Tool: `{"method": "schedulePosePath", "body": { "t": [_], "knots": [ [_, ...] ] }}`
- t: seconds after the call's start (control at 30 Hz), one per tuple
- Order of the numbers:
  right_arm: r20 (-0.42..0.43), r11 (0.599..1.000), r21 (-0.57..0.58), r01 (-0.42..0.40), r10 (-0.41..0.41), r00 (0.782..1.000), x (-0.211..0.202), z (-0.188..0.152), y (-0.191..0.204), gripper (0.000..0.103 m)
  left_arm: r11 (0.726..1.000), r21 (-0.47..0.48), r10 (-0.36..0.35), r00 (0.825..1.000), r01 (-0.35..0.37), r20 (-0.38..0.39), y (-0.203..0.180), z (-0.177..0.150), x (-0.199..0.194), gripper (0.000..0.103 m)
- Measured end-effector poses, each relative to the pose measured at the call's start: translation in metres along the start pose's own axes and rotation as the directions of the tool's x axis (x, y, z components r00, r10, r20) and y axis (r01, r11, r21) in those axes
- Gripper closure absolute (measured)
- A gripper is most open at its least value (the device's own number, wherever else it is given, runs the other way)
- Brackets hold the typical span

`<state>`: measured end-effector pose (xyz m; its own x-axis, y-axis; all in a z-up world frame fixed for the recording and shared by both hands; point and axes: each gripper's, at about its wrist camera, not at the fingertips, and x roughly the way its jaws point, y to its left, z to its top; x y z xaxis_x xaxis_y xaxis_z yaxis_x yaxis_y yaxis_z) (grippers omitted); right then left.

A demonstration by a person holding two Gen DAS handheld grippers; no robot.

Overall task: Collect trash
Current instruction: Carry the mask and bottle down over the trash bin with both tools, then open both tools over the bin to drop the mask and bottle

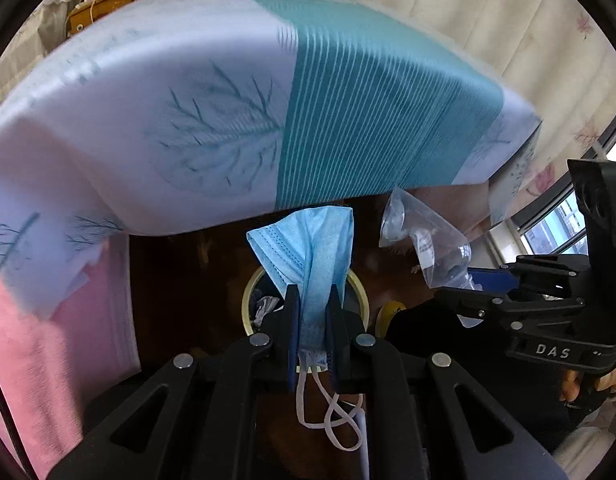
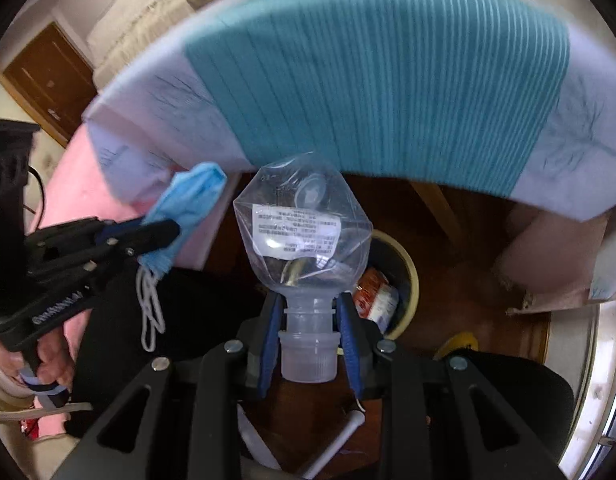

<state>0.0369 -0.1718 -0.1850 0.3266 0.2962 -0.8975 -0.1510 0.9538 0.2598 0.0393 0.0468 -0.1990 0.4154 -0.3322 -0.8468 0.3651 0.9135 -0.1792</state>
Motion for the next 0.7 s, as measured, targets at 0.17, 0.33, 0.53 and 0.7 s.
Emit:
{"method": "schedulePosePath", "body": {
  "t": [0.17,0.33,0.53,0.7],
  "knots": [
    [-0.049,0.998,0.065,0.026,-0.023,0.999,0.034,-0.004,-0.02,0.074,1.0,-0.014,-0.002,0.999,0.002,-0.048,0.002,-0.004,0.032,0.094],
    [-0.112,0.989,0.141,0.045,-0.029,0.993,0.064,-0.01,-0.04,0.074,0.994,-0.1,-0.056,0.989,0.042,-0.138,0.005,-0.007,0.076,0.094],
    [-0.15,0.97,0.24,0.044,-0.008,0.989,0.094,-0.016,-0.062,0.074,0.983,-0.179,-0.074,0.977,0.038,-0.2,0.009,-0.019,0.126,0.094],
    [-0.169,0.954,0.293,0.057,-0.007,0.986,0.118,-0.024,-0.08,0.074,0.976,-0.216,-0.073,0.971,0.022,-0.229,0.016,-0.031,0.15,0.094]
  ]
}}
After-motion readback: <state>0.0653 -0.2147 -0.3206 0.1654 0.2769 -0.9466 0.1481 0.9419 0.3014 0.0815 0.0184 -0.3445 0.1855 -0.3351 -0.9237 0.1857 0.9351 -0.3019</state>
